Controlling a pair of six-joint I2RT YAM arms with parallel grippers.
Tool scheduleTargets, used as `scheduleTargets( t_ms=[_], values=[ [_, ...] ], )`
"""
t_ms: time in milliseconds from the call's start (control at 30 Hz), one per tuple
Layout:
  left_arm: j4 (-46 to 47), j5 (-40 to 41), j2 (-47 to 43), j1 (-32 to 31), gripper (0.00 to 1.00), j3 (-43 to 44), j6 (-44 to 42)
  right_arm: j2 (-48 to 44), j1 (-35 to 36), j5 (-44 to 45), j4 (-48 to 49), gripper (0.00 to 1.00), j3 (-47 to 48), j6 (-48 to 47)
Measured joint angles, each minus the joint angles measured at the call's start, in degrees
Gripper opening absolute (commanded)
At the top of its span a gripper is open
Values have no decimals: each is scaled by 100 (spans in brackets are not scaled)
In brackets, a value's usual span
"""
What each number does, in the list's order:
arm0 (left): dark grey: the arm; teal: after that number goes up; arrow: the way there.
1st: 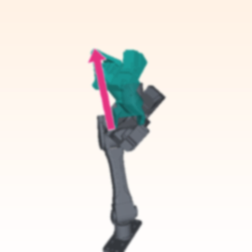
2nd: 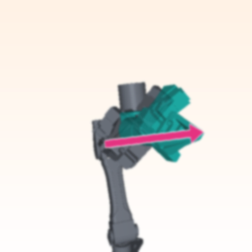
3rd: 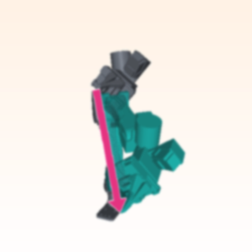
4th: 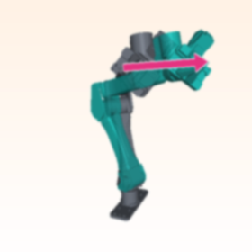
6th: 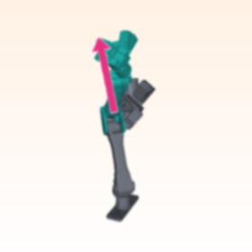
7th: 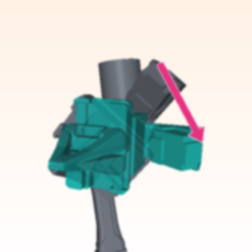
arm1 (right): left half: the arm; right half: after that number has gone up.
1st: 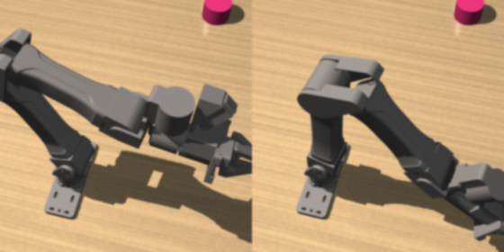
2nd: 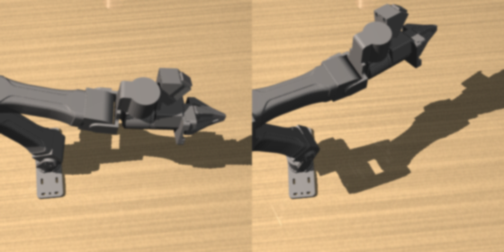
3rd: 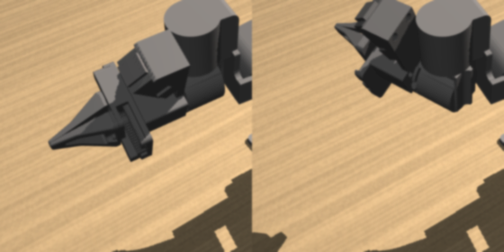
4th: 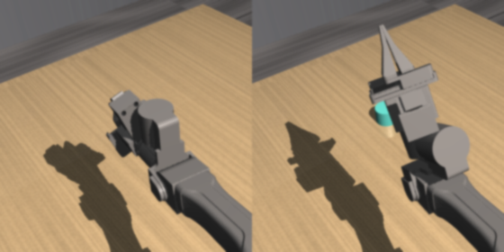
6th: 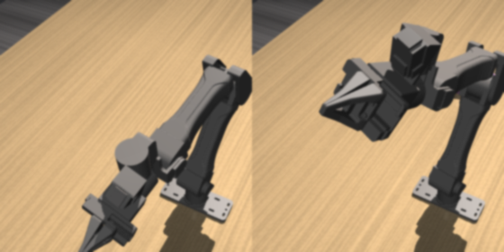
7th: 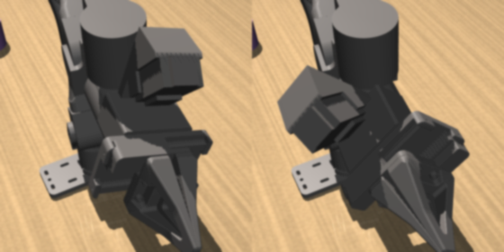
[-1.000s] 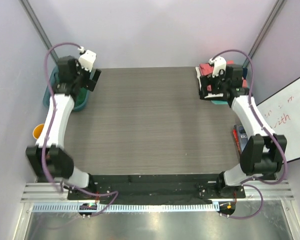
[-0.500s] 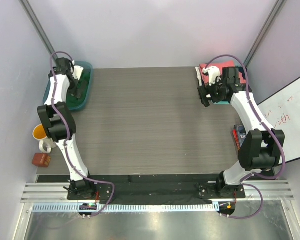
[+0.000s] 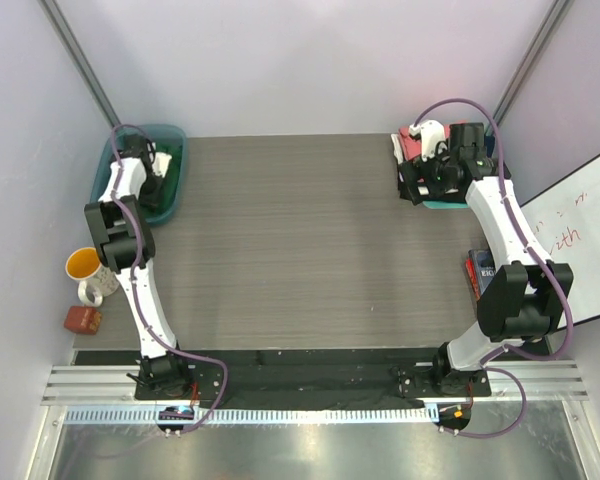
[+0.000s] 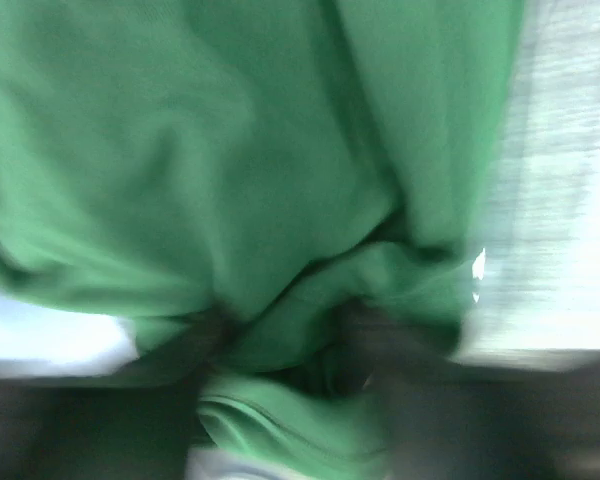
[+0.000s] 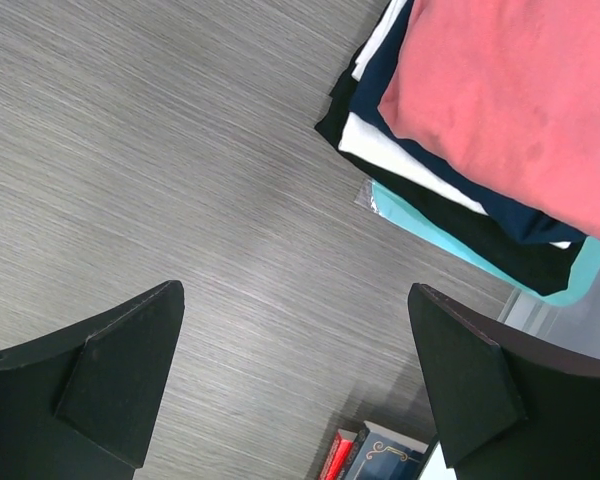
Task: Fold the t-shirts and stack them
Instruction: Grab crumpled tshirt from bin with the left arm, then move the tshirt to the center of the board
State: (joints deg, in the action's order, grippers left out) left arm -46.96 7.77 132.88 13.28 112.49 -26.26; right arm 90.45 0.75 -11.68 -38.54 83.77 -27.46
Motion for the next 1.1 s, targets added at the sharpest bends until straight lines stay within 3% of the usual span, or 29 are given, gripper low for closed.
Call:
scheduleTargets(
  t_ms=[33,167,367,633,867,1100],
  values=[
    [-63,-7,68,20,0,105,46,0,0,0,-11,99,4,17],
    [-90,2,175,76,0,326,94,0,0,20,-52,99,7,90],
    [149,-96,-175,101,0,-33,354,-7,0,111,-57,99,7,105],
    [1029,-55,-2142,-74,0,-562,636,-90,0,160,-57,98,-33,81],
    [1473,-103,-3324,-710,0,-249,564,-184,7,157,-59,97,-208,63],
    [601,-1220,-3609,-2041,0,48,264,-420,164,170,90,96,-334,74]
  ],
)
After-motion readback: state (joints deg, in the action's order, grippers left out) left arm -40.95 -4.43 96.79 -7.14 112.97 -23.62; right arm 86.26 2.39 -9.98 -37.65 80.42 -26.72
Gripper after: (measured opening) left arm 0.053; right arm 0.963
